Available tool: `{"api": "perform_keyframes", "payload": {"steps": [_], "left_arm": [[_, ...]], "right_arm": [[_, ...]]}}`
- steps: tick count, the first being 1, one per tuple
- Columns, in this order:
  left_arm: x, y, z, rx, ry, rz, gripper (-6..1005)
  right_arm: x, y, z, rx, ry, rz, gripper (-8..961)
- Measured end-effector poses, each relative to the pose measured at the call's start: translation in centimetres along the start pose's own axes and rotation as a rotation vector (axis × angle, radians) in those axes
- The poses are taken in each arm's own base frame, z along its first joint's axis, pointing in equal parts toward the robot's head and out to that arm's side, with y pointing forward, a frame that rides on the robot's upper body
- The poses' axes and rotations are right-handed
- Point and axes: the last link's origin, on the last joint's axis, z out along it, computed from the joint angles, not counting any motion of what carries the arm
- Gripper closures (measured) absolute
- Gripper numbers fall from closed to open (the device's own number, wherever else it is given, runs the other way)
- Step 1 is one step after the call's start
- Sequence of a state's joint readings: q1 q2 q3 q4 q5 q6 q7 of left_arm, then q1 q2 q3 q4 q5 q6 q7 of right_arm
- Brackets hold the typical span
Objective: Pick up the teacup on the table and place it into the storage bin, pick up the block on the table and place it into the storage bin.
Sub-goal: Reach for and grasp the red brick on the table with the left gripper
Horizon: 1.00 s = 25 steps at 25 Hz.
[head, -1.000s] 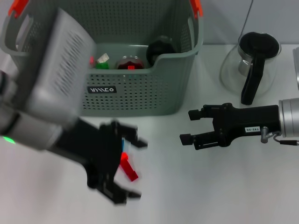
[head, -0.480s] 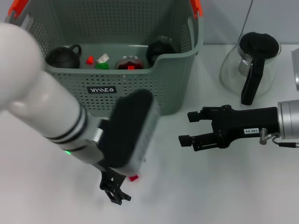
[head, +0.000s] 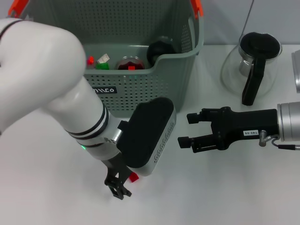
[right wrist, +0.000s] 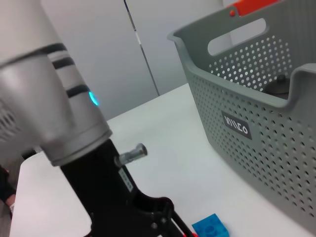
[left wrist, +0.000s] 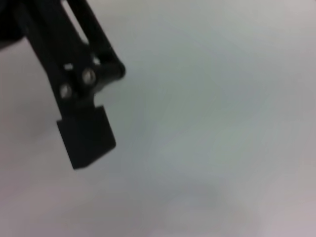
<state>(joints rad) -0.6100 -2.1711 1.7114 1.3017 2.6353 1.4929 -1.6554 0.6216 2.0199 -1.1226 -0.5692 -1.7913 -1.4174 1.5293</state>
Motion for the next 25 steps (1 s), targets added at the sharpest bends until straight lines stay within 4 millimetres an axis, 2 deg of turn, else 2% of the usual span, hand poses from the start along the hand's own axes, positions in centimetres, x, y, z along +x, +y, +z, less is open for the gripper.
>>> {"api": "perform_keyframes", "payload": {"steps": [10,15,21,25], "left_arm": [[-0.4,-0.8,0.8,-0.015,-0.056,0.007,183],[-0.5,-0.9,1.3,-0.014,-0.073,0.014,390],[-0.4,-1.0,1.5,-0.011,-0.079,0.023,526],[-0.4,-1.0,1.6,-0.011,-0.082,0.026,557]], "right_arm": [[-0.1,-0.1,-0.1,0.004,-0.007,0.001,29],[-0.1,-0.1,-0.1,0.007,-0.007,0.002,29],[-0.2,-0.1,-0.1,0.008,-0.010,0.001,29],[-0.4,-0.2,0.0,0.011,-0.009,-0.004,29]]}}
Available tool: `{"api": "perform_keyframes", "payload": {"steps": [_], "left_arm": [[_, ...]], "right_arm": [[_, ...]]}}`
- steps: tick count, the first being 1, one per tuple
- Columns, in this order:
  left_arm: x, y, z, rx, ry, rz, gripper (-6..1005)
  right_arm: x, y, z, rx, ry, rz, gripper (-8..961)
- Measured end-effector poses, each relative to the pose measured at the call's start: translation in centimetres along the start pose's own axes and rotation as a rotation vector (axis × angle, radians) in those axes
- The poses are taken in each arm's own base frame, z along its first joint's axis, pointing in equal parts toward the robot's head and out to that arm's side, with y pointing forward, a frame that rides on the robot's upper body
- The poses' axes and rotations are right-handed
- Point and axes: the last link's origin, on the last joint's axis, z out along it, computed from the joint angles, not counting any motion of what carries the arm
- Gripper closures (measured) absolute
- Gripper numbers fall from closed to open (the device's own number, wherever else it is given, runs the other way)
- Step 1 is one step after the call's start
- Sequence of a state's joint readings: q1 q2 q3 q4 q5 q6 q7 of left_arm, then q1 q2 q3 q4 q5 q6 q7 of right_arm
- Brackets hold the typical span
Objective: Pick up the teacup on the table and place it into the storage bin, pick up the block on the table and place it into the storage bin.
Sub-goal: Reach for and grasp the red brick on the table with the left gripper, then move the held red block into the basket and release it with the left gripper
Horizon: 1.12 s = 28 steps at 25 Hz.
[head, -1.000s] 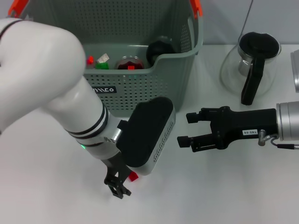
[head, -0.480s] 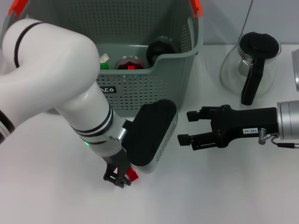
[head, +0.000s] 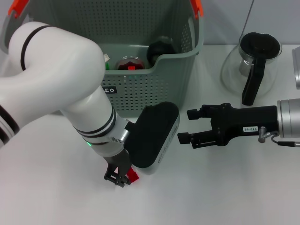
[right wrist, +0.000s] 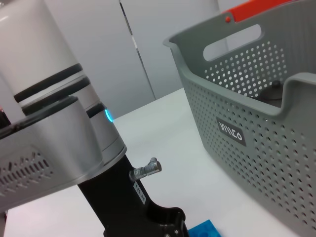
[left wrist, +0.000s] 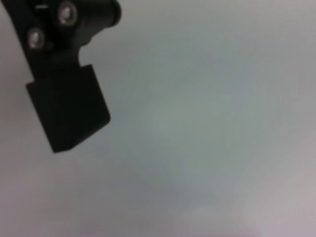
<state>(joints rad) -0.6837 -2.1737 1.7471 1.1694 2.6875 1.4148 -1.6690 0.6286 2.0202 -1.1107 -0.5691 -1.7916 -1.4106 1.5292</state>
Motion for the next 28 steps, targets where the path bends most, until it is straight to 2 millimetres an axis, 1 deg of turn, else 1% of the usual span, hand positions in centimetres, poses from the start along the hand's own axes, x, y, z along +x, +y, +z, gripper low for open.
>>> {"api": "perform_keyframes", "payload": {"steps": [10,16,20,22,26,28], "left_arm": [[0.3,-0.1,0.1,-0.002,-0.010,0.014,634],[0.4,0.1,0.6,-0.005,-0.063,0.041,680],[0.4,0.0,0.6,0.003,-0.066,0.046,711],[0.5,0.0,0.5,0.002,-0.063,0.039,747],[0.8,-0.1,-0.1,0.006,-0.050,0.006,819],[1.4,0.2,-1.2,-0.032,0.009,-0.052,812]], "right_arm": [[0.1,-0.1,-0.1,0.007,-0.006,0.003,29],[0.1,-0.1,-0.2,0.011,-0.007,0.001,28],[0.2,-0.2,-0.4,0.014,-0.007,-0.001,28],[0.2,-0.2,-0.4,0.014,-0.008,0.000,28],[0.1,-0.2,-0.4,0.016,-0.009,-0.001,28],[0.1,-0.2,-0.5,0.016,-0.009,0.000,28]]}}
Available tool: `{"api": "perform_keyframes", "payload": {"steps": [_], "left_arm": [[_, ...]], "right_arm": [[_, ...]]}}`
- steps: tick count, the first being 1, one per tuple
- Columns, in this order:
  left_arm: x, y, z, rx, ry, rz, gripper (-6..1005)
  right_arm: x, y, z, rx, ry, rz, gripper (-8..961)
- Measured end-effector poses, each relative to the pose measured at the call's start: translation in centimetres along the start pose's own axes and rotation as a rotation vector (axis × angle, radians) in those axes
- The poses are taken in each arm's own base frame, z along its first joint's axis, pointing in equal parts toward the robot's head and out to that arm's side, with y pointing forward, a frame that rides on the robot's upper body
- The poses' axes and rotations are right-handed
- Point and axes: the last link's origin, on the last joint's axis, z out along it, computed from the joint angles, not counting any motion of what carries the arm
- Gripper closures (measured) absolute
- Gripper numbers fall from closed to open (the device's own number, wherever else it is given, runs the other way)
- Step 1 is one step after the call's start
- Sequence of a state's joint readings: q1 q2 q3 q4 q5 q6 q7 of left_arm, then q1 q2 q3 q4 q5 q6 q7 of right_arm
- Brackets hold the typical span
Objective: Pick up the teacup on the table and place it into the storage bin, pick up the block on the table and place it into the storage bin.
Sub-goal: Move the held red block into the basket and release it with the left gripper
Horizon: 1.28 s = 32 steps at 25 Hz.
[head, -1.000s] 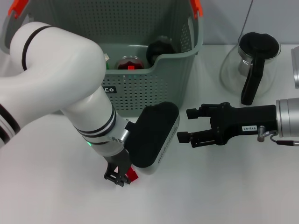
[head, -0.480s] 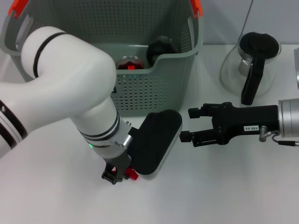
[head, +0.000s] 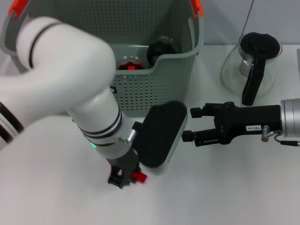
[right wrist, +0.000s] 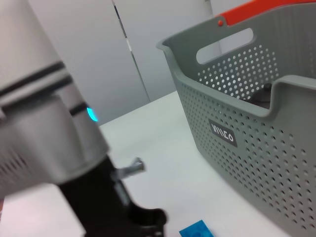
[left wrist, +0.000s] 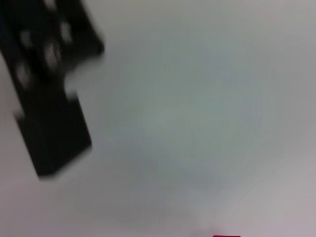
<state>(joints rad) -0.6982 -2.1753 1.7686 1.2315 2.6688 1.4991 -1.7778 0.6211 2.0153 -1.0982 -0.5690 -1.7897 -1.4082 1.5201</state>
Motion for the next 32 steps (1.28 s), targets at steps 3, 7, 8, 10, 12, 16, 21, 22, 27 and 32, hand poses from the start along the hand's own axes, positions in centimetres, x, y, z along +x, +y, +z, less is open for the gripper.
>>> {"api": "perform_keyframes", "payload": {"steps": [3,7,8,10,12,16,21,22,27,32], "left_arm": [[0.5,0.2,-1.4,-0.046,0.090,-0.065,801],[0.3,-0.1,-6.0,-0.149,0.419,-0.399,786],[-0.4,-0.6,-7.3,-0.147,0.512,-0.510,783],[-2.5,-1.5,-9.7,-0.112,0.667,-0.671,775],[-5.1,-2.5,-12.3,-0.039,0.775,-0.780,768],[-9.9,-5.4,-16.3,0.172,0.856,-0.909,753],[-14.8,-9.9,-17.8,0.459,0.859,-1.079,735],[-15.2,-10.5,-17.6,0.486,0.858,-1.105,731],[-15.3,-11.4,-15.8,0.536,0.809,-1.146,713],[-15.7,-11.6,-15.1,0.586,0.795,-1.180,695]], "right_arm": [[0.0,0.0,0.0,0.000,0.002,-0.001,28],[0.0,0.0,0.0,-0.002,0.002,-0.002,28],[0.1,0.0,-0.1,-0.002,0.002,-0.001,28],[0.1,0.0,-0.1,-0.003,0.002,0.000,28],[0.1,0.1,-0.1,-0.006,0.002,0.001,28],[0.1,0.2,0.0,-0.011,0.004,-0.005,28],[-0.2,0.4,0.3,-0.027,0.007,-0.020,28],[-0.2,0.4,0.3,-0.030,0.007,-0.021,28],[0.0,0.5,0.3,-0.034,0.007,-0.018,28],[0.1,0.6,0.1,-0.036,0.008,-0.017,28]]}}
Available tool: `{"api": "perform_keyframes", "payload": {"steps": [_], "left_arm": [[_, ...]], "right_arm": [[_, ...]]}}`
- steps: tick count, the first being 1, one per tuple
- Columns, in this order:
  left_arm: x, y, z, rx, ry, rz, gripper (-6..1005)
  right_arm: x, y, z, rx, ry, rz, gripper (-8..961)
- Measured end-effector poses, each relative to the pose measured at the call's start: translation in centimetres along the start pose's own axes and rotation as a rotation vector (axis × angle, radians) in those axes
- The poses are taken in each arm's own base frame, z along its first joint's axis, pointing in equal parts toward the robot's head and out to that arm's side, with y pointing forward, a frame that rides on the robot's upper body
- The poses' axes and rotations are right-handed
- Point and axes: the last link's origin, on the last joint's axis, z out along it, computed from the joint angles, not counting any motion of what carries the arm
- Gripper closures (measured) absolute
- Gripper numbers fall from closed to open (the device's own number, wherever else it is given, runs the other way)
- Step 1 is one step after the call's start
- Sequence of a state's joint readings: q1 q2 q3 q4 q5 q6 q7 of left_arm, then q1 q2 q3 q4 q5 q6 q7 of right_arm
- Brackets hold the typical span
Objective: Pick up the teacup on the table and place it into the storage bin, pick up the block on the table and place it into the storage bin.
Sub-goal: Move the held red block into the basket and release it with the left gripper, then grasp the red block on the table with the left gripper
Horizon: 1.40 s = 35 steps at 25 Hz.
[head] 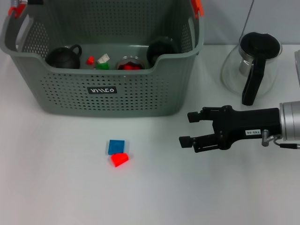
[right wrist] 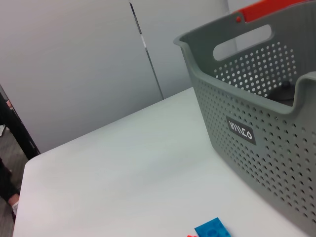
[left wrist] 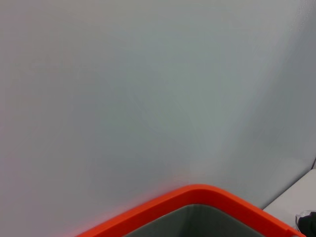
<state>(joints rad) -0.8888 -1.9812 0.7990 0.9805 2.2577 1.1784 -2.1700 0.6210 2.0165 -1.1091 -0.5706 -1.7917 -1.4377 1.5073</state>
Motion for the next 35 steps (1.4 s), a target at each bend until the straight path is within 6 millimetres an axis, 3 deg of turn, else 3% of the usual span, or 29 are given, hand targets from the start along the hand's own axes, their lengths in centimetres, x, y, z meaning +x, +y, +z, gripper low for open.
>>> {"api": "perform_keyframes", "payload": {"steps": [4,8,12,14,16,18,20,24,30,35], "left_arm": [[0.1,0.4,-0.7,-0.034,0.006,0.000,611],[-0.2,3.2,-3.3,-0.213,0.039,0.051,527],[-3.0,8.3,-6.5,-0.497,-0.027,0.336,443],[-6.4,11.2,-7.7,-0.633,-0.193,0.523,208],[-7.3,11.7,-7.7,-0.644,-0.235,0.550,174],[-10.0,12.8,-6.7,-0.628,-0.378,0.631,141],[-10.7,13.1,-6.2,-0.618,-0.413,0.647,107],[-13.5,14.1,-2.8,-0.511,-0.605,0.741,109],[-15.0,15.1,-0.8,-0.471,-0.697,0.866,112],[-15.7,15.2,0.6,-0.434,-0.767,1.100,112]], "right_arm": [[0.0,0.0,-0.1,0.000,0.001,-0.001,28],[0.0,0.0,-0.1,-0.001,0.001,0.000,28],[0.0,-0.1,-0.1,0.002,0.001,-0.001,28],[0.0,-0.1,-0.1,0.005,-0.001,-0.001,28],[-0.1,-0.1,0.0,0.007,-0.003,-0.001,28],[-0.1,-0.1,0.1,0.007,-0.004,-0.002,28],[-0.2,-0.2,0.2,0.010,-0.003,-0.004,28],[-0.2,-0.2,0.2,0.012,-0.003,-0.001,29],[0.0,-0.2,0.2,0.016,-0.006,0.007,29],[0.1,-0.1,0.2,0.016,-0.008,0.012,29]]}}
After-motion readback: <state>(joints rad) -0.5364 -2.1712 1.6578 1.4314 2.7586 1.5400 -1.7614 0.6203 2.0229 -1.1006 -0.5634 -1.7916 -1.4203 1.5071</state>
